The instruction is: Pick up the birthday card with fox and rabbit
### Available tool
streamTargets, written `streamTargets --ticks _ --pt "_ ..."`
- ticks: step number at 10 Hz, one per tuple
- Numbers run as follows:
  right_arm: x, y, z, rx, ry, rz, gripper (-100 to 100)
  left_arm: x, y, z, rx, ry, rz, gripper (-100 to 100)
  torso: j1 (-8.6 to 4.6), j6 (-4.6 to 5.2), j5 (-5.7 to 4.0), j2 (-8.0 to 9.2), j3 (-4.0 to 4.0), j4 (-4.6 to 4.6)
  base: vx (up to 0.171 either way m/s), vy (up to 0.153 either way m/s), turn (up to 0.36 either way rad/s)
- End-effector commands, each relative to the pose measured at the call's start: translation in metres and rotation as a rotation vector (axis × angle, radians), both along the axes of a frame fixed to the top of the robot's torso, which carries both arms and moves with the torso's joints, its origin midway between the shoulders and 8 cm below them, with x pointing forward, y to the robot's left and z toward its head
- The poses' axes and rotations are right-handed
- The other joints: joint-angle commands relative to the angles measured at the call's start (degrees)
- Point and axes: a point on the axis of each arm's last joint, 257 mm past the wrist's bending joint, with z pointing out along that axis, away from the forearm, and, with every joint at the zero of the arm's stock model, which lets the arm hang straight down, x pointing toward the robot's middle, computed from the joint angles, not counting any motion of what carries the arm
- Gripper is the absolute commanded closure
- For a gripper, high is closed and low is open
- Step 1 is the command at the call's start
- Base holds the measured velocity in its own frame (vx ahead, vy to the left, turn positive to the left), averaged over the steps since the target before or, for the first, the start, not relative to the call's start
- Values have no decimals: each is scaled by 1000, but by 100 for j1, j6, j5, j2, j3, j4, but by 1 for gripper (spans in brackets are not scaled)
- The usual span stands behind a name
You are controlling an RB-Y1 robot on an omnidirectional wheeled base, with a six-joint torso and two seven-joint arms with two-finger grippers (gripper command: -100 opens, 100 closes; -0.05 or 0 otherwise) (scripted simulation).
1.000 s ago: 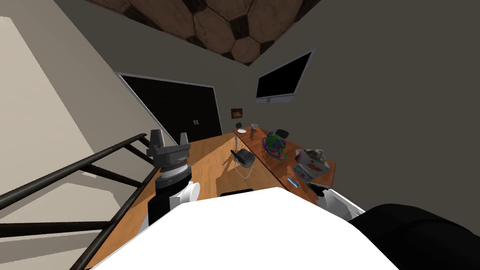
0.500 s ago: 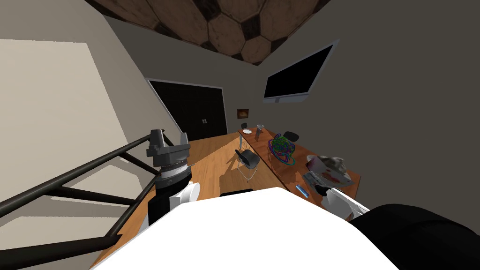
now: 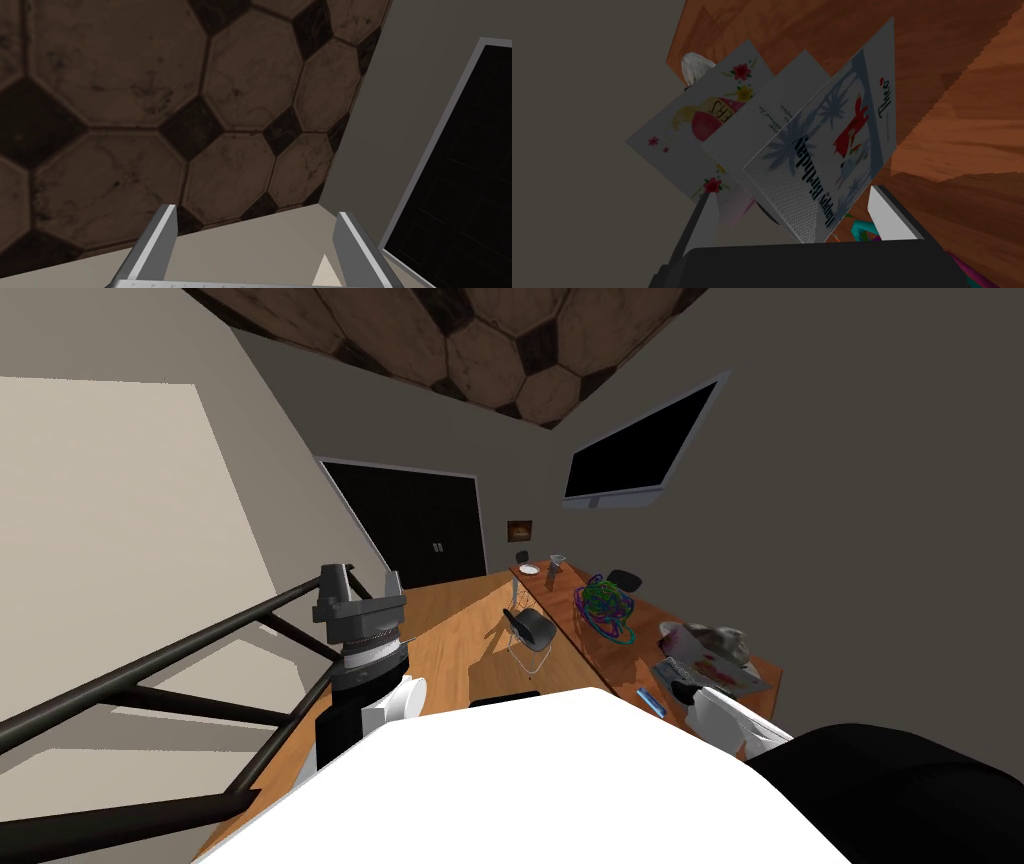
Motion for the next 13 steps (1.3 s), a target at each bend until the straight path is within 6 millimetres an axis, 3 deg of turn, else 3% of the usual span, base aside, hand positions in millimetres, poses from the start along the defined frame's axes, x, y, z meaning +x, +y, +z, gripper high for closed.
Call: streamTargets --ticks 1,3,4,8,9,10,13 --pt "0 -5 6 -24 -11 3 -100 0 0 0 0 0 0 0 0 0 0 0 0 0 40 23 5" --pt "2 -7 10 -37 -26 4 -100 0 0 0 0 0 0 0 -4 -1 0 17 10 4 -1 2 9" --pt "19 -9 10 -39 -46 39 -100 0 0 0 0 0 0 0 -7 0 -1 25 14 5 49 14 -184" --pt "15 -18 18 -80 -61 39 -100 0 0 0 0 0 0 0 -6 -1 0 16 9 3 26 11 -17" --pt "31 -19 16 -71 -75 74 -100 0 0 0 0 0 0 0 -9 0 -1 22 12 5 47 12 -198" --pt "22 -24 16 -83 -65 65 -100 0 0 0 0 0 0 0 -5 3 -1 11 7 3 66 26 -92" --pt "28 -25 23 -108 -87 80 -100 0 0 0 0 0 0 0 -5 -1 0 17 9 3 16 7 13"
